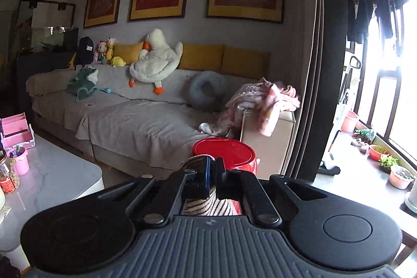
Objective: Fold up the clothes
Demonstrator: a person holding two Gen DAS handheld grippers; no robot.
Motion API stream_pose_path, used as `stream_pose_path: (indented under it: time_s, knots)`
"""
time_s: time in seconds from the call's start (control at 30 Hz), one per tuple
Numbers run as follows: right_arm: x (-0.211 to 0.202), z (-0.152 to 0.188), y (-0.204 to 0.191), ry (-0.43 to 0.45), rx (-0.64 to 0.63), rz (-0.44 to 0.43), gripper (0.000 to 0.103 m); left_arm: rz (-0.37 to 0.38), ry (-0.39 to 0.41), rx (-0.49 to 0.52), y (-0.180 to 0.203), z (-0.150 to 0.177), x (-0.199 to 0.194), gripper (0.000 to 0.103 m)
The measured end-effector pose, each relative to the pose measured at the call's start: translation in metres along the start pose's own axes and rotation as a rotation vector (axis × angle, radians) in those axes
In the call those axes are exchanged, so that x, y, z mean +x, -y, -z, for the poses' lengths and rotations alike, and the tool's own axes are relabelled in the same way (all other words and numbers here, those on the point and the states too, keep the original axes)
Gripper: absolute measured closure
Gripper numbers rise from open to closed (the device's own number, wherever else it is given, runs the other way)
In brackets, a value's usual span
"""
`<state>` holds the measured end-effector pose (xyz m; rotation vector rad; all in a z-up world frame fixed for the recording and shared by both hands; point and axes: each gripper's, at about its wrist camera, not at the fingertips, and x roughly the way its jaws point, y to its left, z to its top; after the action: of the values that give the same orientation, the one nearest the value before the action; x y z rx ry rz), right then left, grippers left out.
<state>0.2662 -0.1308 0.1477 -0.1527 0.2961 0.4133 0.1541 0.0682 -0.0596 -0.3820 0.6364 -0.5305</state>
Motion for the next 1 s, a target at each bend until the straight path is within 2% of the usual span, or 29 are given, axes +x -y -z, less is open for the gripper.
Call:
stream_pose_path:
  time_s: [0.23,0.37,0.5,0.67,0.73,0.9,1.0]
  knots:
    - [0.03,0.012,-0.019,-0.051,0.025,-0.049,0.099,0.003,0.0,-0.002,0.0,0.0,-0.001,0.0]
    - [0.029,0.015,-0.017,-0.048,0.027,-0.026,0.081,0.005,0.0,-0.004,-0.001,0.0,-0.001,0.0]
    - [0.03,0.029,0.001,-0.072,0.027,0.017,0.08,0.008,0.001,-0.007,-0.001,0.0,-0.002,0.0]
    - [0.043,0.073,0.037,-0.173,0.087,0.08,0.08,0.015,0.004,-0.017,-0.003,0.0,-0.003,0.0]
    - [0.052,0.099,0.054,-0.243,0.152,0.073,0.08,0.017,0.006,-0.021,-0.003,0.001,-0.003,0.0]
    - [0.044,0.153,0.072,-0.264,0.197,0.098,0.081,0.007,0.001,-0.016,-0.003,-0.001,-0.003,0.0]
    - [0.04,0.185,0.082,-0.277,0.224,0.113,0.081,-0.044,-0.024,0.04,0.006,-0.003,-0.007,0.0]
